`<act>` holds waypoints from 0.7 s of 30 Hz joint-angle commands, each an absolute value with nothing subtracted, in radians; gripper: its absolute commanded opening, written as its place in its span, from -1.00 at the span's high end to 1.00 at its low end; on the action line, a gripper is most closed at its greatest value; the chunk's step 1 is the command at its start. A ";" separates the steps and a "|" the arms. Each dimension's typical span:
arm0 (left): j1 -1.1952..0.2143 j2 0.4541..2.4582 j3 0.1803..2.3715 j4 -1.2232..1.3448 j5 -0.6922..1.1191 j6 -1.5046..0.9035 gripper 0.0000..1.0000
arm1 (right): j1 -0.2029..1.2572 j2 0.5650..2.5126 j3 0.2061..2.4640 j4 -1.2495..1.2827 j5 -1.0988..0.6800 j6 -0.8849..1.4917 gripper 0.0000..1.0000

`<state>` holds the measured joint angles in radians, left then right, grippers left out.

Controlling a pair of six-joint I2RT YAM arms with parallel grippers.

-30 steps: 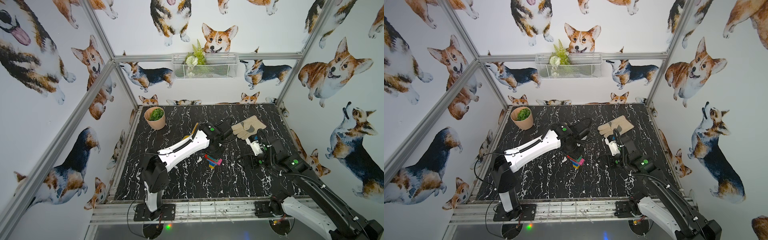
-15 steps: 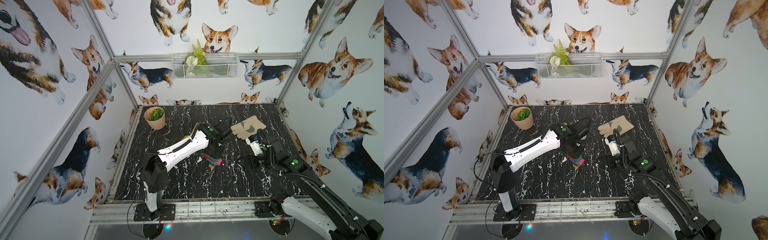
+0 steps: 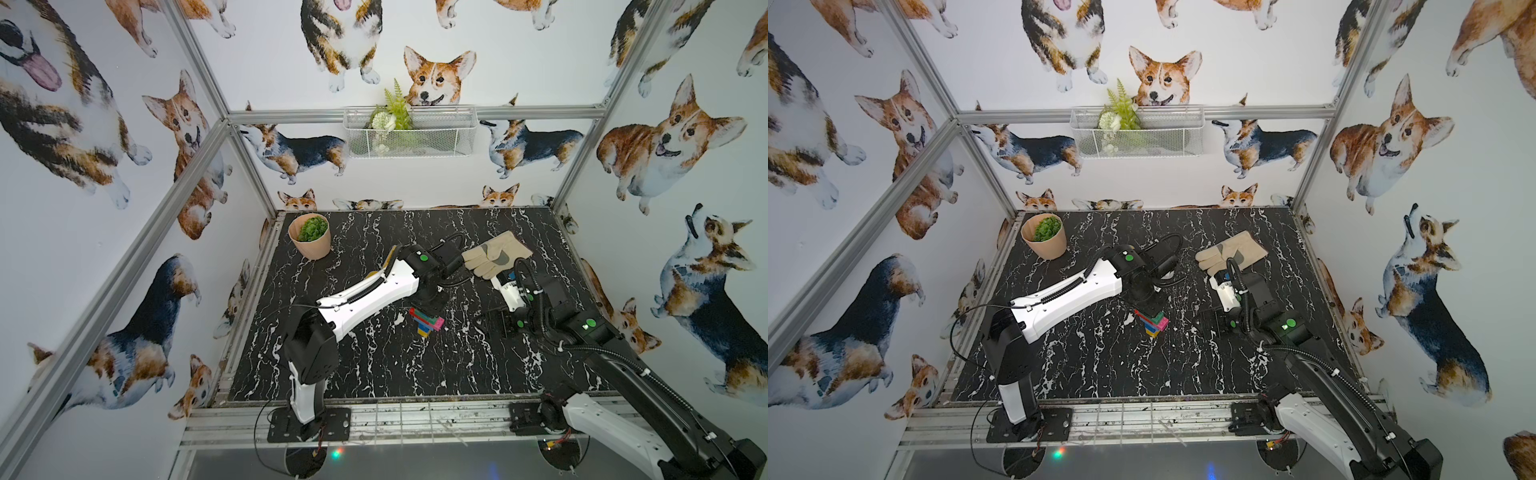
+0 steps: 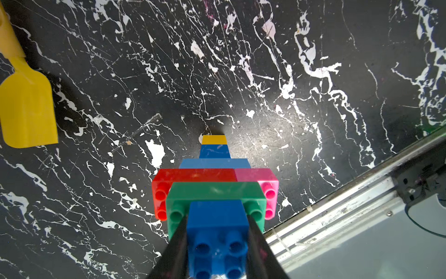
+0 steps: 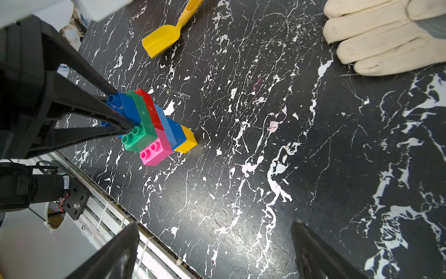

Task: Assemble a spoon with lego
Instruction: Assemble the lego brick with the lego brick.

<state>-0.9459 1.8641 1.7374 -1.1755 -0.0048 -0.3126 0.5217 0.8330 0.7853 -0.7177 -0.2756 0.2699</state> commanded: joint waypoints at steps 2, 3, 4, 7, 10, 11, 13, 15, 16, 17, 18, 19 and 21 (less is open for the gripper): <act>-0.945 1.900 1.732 -1.266 0.005 -0.286 0.47 | 0.523 0.833 0.785 -0.696 -0.287 0.285 -0.99; -0.944 1.904 1.733 -1.271 0.006 -0.284 0.47 | 0.522 0.833 0.785 -0.695 -0.288 0.288 -0.99; -0.945 1.908 1.734 -1.272 0.007 -0.283 0.47 | 0.521 0.832 0.784 -0.694 -0.288 0.288 -0.99; -0.945 1.914 1.733 -1.276 0.009 -0.278 0.47 | 0.522 0.833 0.784 -0.694 -0.288 0.290 -0.99; -0.945 1.911 1.732 -1.265 0.012 -0.279 0.47 | 0.521 0.833 0.786 -0.695 -0.284 0.290 -0.99; -0.944 1.906 1.731 -1.255 0.019 -0.283 0.46 | 0.521 0.834 0.787 -0.696 -0.282 0.290 -0.99; -0.945 1.897 1.736 -1.243 0.026 -0.286 0.44 | 0.521 0.833 0.790 -0.701 -0.281 0.291 -0.99; -0.944 1.884 1.739 -1.231 0.031 -0.290 0.40 | 0.522 0.832 0.792 -0.704 -0.279 0.290 -0.99; -0.945 1.878 1.740 -1.226 0.031 -0.291 0.38 | 0.521 0.831 0.792 -0.703 -0.279 0.291 -0.99; -0.946 1.873 1.741 -1.219 0.035 -0.294 0.34 | 0.521 0.831 0.792 -0.704 -0.277 0.290 -0.99; -0.946 1.867 1.741 -1.212 0.037 -0.296 0.28 | 0.521 0.831 0.792 -0.702 -0.277 0.290 -0.99; -0.946 1.863 1.744 -1.205 0.037 -0.297 0.23 | 0.521 0.833 0.792 -0.701 -0.277 0.290 -0.99; -0.946 1.857 1.744 -1.195 0.038 -0.298 0.13 | 0.522 0.836 0.793 -0.703 -0.276 0.291 -0.99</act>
